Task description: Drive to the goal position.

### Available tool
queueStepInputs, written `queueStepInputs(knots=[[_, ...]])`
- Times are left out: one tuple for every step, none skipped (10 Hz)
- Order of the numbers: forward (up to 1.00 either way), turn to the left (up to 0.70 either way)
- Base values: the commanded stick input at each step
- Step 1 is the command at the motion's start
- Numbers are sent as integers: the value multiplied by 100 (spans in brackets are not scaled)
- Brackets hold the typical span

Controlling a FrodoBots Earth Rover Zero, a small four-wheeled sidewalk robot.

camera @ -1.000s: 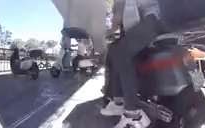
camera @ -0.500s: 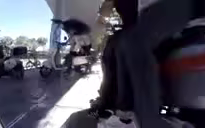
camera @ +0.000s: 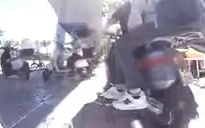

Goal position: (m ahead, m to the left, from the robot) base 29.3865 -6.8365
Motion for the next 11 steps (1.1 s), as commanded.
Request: queueStepInputs(knots=[[-45, 0], [-45, 0], [-45, 0], [-22, 0], [0, 0], [0, 0], [0, 0], [10, 0], [42, 0], [45, 0], [45, 0]])
